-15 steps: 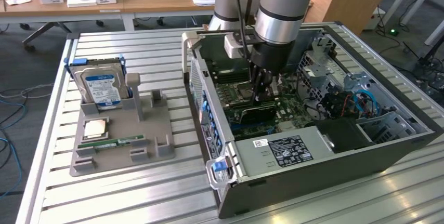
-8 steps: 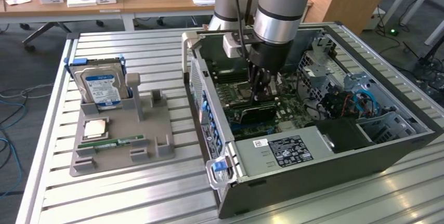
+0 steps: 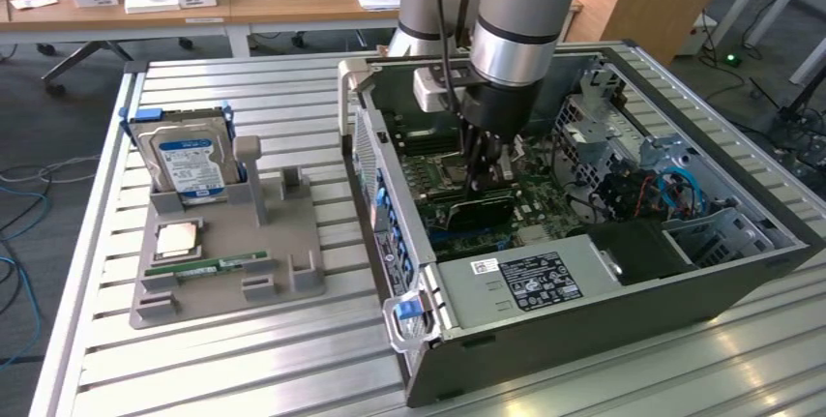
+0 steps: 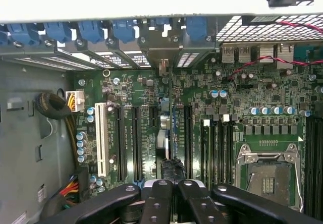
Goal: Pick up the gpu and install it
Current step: 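Press down on the gpu until it lock into place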
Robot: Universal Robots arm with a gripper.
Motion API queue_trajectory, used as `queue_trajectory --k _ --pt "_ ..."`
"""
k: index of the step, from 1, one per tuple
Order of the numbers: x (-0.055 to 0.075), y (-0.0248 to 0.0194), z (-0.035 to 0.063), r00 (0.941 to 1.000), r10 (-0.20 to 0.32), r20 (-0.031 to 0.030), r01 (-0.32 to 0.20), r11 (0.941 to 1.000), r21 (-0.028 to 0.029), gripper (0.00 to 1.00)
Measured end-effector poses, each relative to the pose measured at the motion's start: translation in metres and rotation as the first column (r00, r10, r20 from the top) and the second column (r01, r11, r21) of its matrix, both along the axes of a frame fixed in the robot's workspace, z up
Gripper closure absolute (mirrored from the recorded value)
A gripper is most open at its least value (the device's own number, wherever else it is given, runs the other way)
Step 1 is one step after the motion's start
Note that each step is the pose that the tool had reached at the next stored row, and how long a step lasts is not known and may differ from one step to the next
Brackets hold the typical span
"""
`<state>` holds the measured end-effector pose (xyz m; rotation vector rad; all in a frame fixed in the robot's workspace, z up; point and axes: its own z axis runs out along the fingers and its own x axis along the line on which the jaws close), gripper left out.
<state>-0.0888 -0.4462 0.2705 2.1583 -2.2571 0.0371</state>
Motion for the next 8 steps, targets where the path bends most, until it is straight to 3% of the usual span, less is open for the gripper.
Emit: queue_trajectory --k 8 --pt "-0.0001 0.0008 -0.0020 1.0000 0.000 0.0000 0.000 1.0000 0.0001 0.89"
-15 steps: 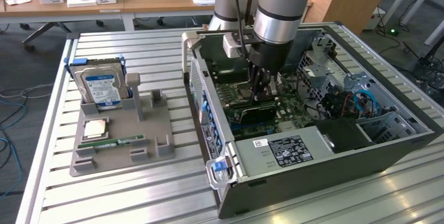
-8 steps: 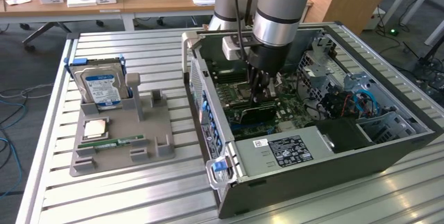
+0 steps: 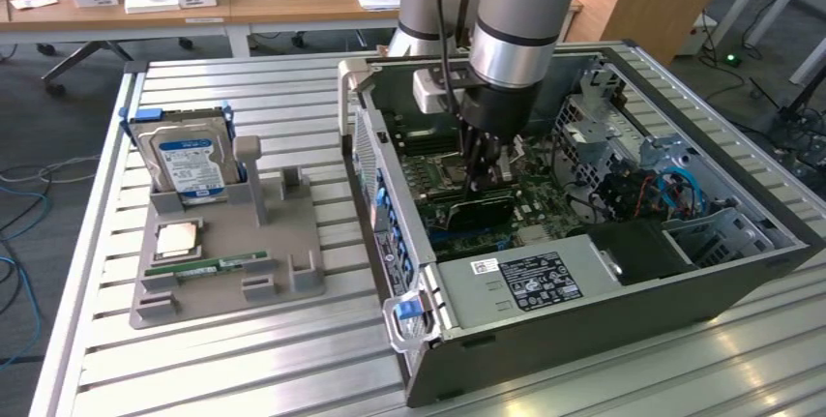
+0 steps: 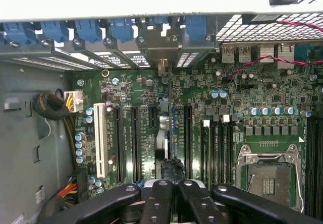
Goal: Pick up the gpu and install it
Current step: 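Press down on the gpu until it lock into place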
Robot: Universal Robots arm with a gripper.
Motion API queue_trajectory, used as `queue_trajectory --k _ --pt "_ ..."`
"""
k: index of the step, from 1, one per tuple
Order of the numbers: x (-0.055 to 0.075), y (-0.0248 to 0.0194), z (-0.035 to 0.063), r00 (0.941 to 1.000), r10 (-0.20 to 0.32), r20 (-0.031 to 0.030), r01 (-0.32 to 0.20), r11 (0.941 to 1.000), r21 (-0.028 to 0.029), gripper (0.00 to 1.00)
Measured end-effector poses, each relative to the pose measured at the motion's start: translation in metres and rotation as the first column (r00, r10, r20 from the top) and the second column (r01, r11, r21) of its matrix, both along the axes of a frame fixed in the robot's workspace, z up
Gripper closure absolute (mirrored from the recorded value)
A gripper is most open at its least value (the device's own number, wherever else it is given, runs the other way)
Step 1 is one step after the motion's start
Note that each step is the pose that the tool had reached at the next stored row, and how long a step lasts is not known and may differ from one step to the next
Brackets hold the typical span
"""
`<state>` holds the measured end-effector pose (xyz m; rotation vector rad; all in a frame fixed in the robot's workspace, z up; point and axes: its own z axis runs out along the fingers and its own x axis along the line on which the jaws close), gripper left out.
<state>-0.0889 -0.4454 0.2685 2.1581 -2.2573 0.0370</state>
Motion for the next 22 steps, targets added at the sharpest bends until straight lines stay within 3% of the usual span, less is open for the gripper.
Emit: queue_trajectory --k 22 --pt "0.0011 0.0032 -0.0051 1.0000 0.000 0.0001 0.000 1.0000 0.0001 0.89"
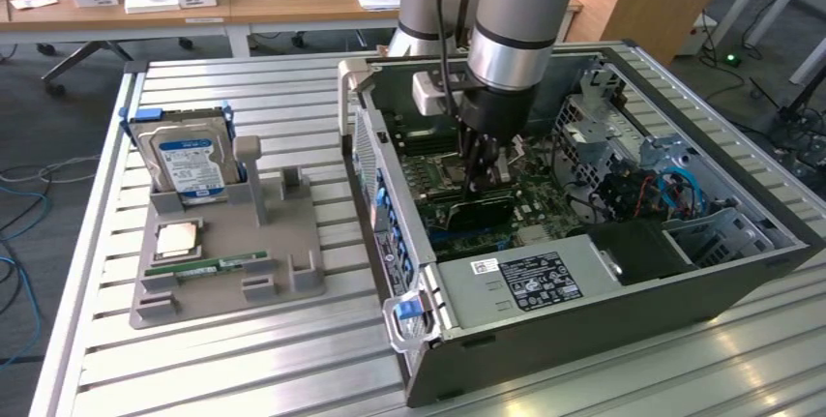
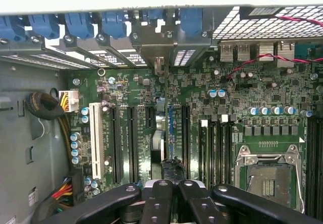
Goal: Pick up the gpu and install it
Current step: 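Press down on the gpu until it lock into place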
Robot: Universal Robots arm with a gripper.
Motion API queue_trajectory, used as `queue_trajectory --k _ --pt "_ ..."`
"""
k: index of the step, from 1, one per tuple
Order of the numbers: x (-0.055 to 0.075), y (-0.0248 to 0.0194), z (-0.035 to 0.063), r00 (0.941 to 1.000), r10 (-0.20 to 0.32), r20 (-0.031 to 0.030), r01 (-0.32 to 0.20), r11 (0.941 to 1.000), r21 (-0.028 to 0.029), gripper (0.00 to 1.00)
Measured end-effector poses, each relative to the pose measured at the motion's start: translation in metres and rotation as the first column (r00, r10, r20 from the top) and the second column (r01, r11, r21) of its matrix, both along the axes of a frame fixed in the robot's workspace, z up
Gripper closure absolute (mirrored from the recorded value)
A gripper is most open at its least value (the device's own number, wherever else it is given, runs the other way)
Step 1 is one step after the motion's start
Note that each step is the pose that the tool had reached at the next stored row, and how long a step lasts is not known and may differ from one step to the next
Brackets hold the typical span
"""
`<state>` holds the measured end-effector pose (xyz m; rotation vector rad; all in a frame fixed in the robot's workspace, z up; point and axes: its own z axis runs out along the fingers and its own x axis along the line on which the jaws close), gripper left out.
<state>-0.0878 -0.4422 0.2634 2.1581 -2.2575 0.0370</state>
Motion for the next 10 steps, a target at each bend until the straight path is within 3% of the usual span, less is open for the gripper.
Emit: queue_trajectory --k 10 --pt "0.0000 0.0000 -0.0006 1.0000 0.000 -0.0001 0.000 1.0000 -0.0003 0.89"
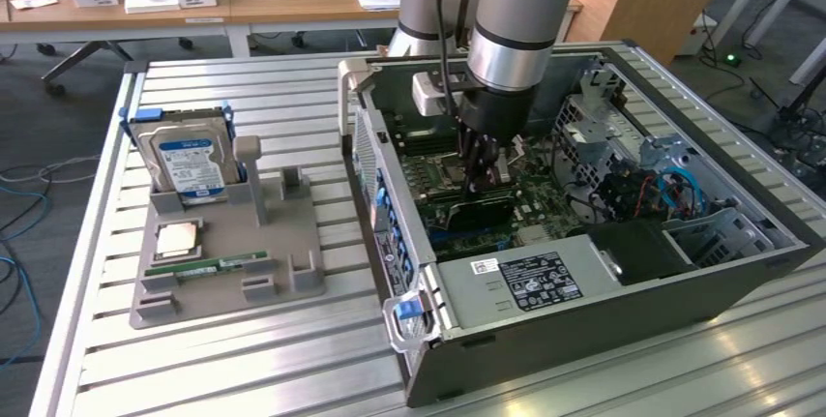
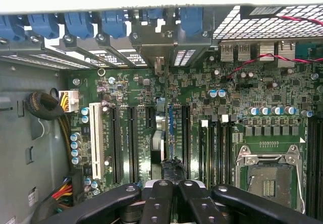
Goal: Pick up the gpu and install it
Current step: 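Press down on the gpu until it lock into place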
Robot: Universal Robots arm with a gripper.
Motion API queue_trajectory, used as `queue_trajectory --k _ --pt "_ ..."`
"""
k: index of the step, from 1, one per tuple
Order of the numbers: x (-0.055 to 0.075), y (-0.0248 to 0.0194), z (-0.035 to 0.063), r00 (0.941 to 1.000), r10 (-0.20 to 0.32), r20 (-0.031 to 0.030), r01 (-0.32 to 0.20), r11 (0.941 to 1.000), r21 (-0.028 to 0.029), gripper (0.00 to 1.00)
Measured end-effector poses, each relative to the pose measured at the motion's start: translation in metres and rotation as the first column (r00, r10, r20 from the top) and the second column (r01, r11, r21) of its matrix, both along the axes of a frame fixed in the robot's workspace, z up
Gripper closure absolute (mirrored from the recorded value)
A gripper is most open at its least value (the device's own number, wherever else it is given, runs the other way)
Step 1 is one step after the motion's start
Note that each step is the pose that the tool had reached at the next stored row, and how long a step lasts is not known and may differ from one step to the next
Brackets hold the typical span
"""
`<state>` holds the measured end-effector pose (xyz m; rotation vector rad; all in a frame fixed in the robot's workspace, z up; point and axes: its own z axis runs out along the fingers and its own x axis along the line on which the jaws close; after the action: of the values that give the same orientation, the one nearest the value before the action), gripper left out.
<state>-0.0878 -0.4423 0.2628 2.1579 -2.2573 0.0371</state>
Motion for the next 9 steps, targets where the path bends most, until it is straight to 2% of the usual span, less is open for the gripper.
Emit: queue_trajectory --k 9 --pt "-0.0001 0.0000 -0.0005 1.0000 0.000 0.0000 0.000 1.0000 0.0001 0.89"
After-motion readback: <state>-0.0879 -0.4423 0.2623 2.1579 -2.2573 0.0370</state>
